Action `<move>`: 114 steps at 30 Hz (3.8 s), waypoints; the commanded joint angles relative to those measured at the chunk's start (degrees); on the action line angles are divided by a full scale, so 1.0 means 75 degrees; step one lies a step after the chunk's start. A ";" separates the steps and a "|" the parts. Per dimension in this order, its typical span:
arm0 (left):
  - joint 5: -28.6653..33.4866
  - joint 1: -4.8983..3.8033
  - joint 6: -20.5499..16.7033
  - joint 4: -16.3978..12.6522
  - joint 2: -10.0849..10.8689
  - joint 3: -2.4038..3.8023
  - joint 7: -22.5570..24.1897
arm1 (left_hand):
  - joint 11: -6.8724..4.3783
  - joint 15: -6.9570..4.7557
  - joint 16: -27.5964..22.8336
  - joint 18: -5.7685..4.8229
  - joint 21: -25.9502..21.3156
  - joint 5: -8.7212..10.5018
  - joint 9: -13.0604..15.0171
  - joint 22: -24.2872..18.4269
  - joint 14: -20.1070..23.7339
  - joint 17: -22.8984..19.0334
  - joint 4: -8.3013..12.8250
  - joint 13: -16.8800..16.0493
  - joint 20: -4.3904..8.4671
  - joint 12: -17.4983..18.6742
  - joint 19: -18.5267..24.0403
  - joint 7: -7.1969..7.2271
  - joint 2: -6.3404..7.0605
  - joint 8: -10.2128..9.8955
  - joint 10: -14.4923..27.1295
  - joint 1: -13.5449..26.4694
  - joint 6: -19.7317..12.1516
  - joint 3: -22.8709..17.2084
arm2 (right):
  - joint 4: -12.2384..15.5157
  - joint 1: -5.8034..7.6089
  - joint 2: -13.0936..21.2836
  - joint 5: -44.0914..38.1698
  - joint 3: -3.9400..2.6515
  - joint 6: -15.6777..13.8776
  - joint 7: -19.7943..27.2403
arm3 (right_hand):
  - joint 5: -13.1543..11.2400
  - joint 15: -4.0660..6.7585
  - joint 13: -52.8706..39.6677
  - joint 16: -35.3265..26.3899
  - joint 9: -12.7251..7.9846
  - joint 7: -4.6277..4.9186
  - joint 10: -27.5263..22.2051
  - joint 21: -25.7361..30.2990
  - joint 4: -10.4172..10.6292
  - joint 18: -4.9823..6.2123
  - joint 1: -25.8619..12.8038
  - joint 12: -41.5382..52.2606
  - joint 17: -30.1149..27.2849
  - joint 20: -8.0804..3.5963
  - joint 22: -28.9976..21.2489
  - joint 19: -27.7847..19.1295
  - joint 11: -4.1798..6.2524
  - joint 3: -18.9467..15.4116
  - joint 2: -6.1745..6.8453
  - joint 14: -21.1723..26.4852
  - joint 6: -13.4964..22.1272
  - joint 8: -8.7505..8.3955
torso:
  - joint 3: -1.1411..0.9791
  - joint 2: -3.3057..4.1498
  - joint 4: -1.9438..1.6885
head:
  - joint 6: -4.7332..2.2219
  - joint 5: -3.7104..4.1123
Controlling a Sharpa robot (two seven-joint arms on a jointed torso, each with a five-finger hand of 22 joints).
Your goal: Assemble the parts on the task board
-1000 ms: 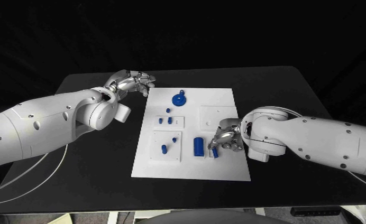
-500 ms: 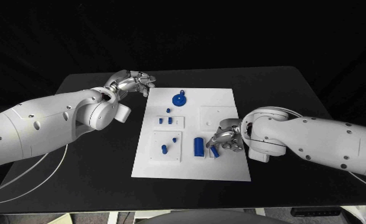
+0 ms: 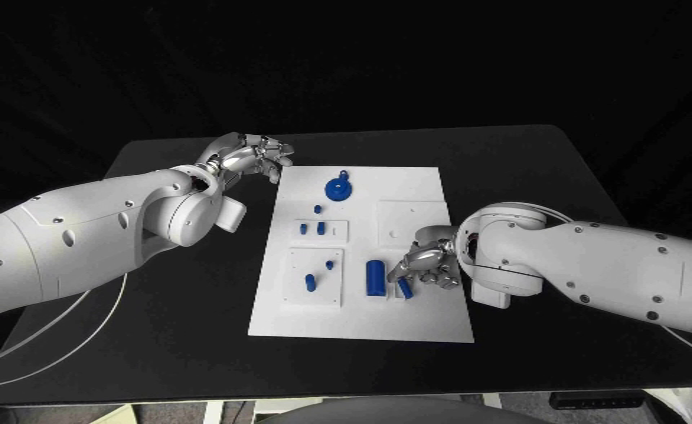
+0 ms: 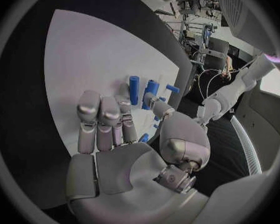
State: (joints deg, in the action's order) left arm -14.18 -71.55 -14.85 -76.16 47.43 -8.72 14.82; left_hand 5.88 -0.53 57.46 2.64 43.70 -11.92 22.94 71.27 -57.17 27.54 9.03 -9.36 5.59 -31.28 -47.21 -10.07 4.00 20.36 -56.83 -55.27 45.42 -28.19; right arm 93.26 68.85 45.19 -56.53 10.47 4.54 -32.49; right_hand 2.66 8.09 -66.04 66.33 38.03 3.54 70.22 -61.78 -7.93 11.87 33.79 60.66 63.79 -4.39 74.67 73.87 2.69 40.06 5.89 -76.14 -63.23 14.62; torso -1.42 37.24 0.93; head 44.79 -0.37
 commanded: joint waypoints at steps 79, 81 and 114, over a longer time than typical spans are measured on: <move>-0.0100 -0.0005 0.0108 -0.0015 0.0019 0.0002 -0.0035 | -0.0013 0.0039 -0.0041 0.0124 -0.0041 0.0041 -0.0012 0.0032 0.0008 0.0023 -0.0055 -0.0017 0.0036 -0.0035 -0.0035 -0.0042 0.0005 0.0039 0.0059 -0.0012 -0.0009 -0.0005 | 0.0491 -0.0009 0.0318 -0.0611 -0.0050 0.0937 0.0290 | 0.0071 0.0007 -0.0050 0.0022 -0.0107 0.0029 0.0073 -0.0022 -0.0700 0.0417 0.0822 -0.0102 -0.0091 -0.0051 -0.0043 0.0016 -0.0016 0.0121 -0.0260 0.0004 -0.0076 -0.0071 | 0.0003 0.0003 -0.0001 | 0.0001 0.0018; -0.0100 -0.0005 0.0112 -0.0015 0.0019 0.0002 -0.0037 | -0.0013 0.0039 -0.0042 0.0124 -0.0042 0.0041 -0.0013 0.0032 0.0008 0.0023 -0.0056 -0.0017 0.0036 -0.0035 -0.0035 -0.0042 0.0005 0.0039 0.0059 -0.0012 -0.0009 -0.0005 | 0.0475 -0.0010 0.0310 -0.0619 -0.0050 0.0909 0.0287 | 0.0068 0.0008 -0.0050 0.0022 -0.0108 0.0028 0.0073 -0.0022 -0.0701 0.0417 0.0823 -0.0102 -0.0091 -0.0051 -0.0043 0.0017 -0.0016 0.0120 -0.0265 0.0004 -0.0077 -0.0071 | 0.0004 0.0003 -0.0002 | 0.0003 0.0019; -0.0102 -0.0003 0.0131 -0.0007 0.0013 -0.0004 -0.0031 | -0.0013 0.0039 -0.0045 0.0123 -0.0048 0.0041 -0.0014 0.0040 0.0009 0.0029 -0.0065 -0.0021 0.0035 -0.0037 -0.0036 -0.0042 -0.0004 0.0044 0.0058 -0.0013 -0.0008 -0.0006 | 0.0097 -0.0189 0.0064 -0.1095 -0.0052 0.0733 0.0352 | 0.0020 0.0018 -0.0063 0.0032 -0.0126 0.0019 0.0082 -0.0019 -0.0590 0.0417 0.0865 -0.0108 -0.0094 -0.0055 -0.0049 0.0019 -0.0006 0.0190 -0.0415 0.0008 -0.0093 -0.0072 | 0.0003 0.0004 -0.0002 | 0.0020 -0.0004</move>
State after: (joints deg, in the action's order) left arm -14.68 -71.54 -14.71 -76.12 47.58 -8.77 14.15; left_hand 5.88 -0.53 57.46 2.64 43.70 -11.92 22.88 71.52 -57.17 27.69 8.87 -9.44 5.48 -31.28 -47.10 -10.10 4.00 20.36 -56.83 -55.27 45.32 -28.35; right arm 94.30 67.67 45.70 -63.70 9.92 10.03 -29.71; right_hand 3.11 7.95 -66.42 66.34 37.20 3.45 70.54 -62.08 -12.42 11.88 40.21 60.05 63.16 -4.90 74.36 74.18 2.56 41.26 2.94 -76.29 -63.97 14.25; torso -1.39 37.24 0.90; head 44.90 -0.43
